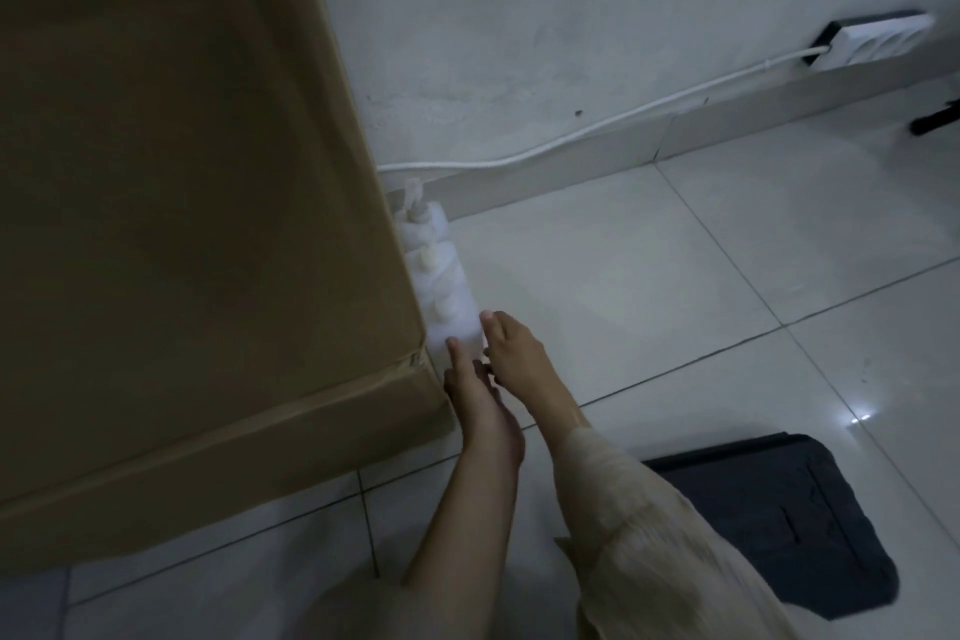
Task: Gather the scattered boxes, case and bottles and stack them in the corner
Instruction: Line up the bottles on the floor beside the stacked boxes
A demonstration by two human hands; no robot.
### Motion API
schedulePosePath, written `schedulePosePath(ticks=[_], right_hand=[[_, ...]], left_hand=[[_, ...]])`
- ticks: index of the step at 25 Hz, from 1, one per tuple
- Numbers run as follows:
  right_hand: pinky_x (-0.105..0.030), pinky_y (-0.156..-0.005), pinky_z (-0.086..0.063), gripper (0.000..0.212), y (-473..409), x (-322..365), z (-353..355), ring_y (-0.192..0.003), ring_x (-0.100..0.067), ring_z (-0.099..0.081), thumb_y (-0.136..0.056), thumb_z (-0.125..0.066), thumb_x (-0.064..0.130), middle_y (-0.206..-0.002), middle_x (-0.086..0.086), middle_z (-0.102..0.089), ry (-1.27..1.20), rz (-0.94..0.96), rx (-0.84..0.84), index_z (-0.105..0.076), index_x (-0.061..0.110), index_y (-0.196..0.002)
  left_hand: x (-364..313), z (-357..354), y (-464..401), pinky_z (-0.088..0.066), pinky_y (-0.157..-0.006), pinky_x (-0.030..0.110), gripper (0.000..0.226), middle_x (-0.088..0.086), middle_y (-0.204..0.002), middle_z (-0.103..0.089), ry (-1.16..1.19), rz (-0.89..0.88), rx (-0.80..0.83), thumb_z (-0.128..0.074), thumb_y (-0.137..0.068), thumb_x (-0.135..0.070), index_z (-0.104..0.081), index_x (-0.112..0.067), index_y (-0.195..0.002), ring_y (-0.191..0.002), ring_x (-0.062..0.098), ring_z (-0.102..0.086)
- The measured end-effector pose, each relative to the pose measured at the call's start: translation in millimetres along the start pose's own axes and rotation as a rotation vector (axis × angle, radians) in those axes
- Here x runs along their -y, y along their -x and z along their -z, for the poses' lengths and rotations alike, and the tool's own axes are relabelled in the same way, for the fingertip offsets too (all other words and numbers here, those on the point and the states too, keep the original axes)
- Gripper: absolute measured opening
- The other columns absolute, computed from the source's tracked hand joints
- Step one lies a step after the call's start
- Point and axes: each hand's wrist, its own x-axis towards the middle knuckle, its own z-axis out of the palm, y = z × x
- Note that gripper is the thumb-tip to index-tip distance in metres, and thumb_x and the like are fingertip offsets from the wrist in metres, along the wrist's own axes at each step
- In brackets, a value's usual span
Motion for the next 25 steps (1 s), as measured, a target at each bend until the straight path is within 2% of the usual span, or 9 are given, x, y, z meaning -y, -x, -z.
schedulePosePath(ticks=[2,6,9,12,16,19,22,24,25], right_hand=[[-0.029,-0.085,-0.046,0.032,-2,0,6,-0.104,-0.026,-0.061,-0.099,-0.033,0.021,-0.119,-0.015,-0.063,-0.004,0.041,0.008,-0.056,0.011,-0.119],[-0.019,-0.085,-0.04,0.034,-4,1,8,-0.114,-0.018,-0.058,-0.098,-0.033,0.011,-0.121,-0.012,-0.064,-0.058,0.073,-0.007,-0.057,0.015,-0.122],[-0.026,-0.098,-0.042,0.036,-5,0,13,-0.121,-0.018,-0.054,-0.097,-0.031,0.005,-0.128,-0.013,-0.06,-0.075,0.067,-0.007,-0.057,0.008,-0.123],[-0.031,-0.104,-0.039,0.037,4,-7,34,-0.124,-0.021,-0.051,-0.096,-0.032,0.004,-0.131,-0.014,-0.057,0.009,0.063,0.033,-0.056,0.007,-0.124],[-0.034,-0.097,-0.042,0.035,24,-19,93,-0.118,-0.029,-0.054,-0.097,-0.036,0.011,-0.133,-0.013,-0.053,0.353,-0.007,0.208,-0.053,0.016,-0.127],[-0.031,-0.098,-0.039,0.034,46,-38,146,-0.118,-0.024,-0.053,-0.096,-0.041,0.015,-0.132,-0.011,-0.053,0.539,-0.074,0.287,-0.051,0.021,-0.128],[-0.031,-0.099,-0.038,0.037,76,-76,188,-0.122,-0.022,-0.05,-0.094,-0.048,0.016,-0.137,-0.011,-0.049,0.449,-0.161,0.199,-0.048,0.022,-0.131],[-0.036,-0.104,-0.037,0.047,95,-113,209,-0.128,-0.026,-0.043,-0.092,-0.053,0.019,-0.144,-0.011,-0.039,0.428,-0.257,0.094,-0.04,0.023,-0.136],[-0.04,-0.107,-0.035,0.052,103,-132,217,-0.13,-0.03,-0.04,-0.09,-0.056,0.02,-0.145,-0.013,-0.035,0.436,-0.318,0.033,-0.036,0.023,-0.139]], left_hand=[[-9,-11,-11,-0.03,-0.113,0.04,0.071,0.012,-0.149,-0.036,-0.064,-0.013,-0.008,-0.035,-0.089,-0.058,-0.032,-0.011,-0.142,-0.135,0.029,-0.038],[-27,-29,-21,-0.032,-0.112,0.045,0.074,0.007,-0.148,-0.039,0.093,-0.036,-0.108,-0.047,-0.085,-0.055,-0.027,-0.015,-0.144,-0.133,0.025,-0.041],[-33,-34,-30,-0.021,-0.117,0.043,0.075,0.004,-0.154,-0.03,0.184,-0.093,-0.075,-0.047,-0.086,-0.054,-0.018,-0.02,-0.147,-0.139,0.021,-0.033],[-31,-28,-29,-0.015,-0.119,0.038,0.074,0.001,-0.155,-0.027,0.121,-0.107,-0.057,-0.043,-0.087,-0.055,-0.018,-0.02,-0.147,-0.141,0.02,-0.03],[-12,-3,-14,-0.028,-0.109,0.035,0.059,0.003,-0.149,-0.037,-0.155,-0.087,0.008,-0.035,-0.094,-0.045,-0.03,-0.011,-0.143,-0.134,0.021,-0.04],[16,15,2,-0.036,-0.096,0.031,0.045,0.007,-0.131,-0.05,-0.576,-0.156,0.103,-0.042,-0.096,-0.029,-0.04,-0.008,-0.136,-0.119,0.02,-0.049],[57,23,23,-0.034,-0.09,0.021,0.045,0.011,-0.138,-0.047,-1.037,-0.211,0.371,-0.054,-0.091,-0.022,-0.043,-0.01,-0.133,-0.113,0.014,-0.046],[90,32,37,-0.03,-0.094,0.02,0.061,0.009,-0.146,-0.035,-1.314,-0.171,0.545,-0.059,-0.087,-0.027,-0.032,-0.012,-0.139,-0.126,0.017,-0.04],[103,37,44,-0.029,-0.097,0.02,0.07,0.009,-0.148,-0.029,-1.413,-0.152,0.575,-0.061,-0.085,-0.03,-0.025,-0.011,-0.142,-0.132,0.019,-0.035]])
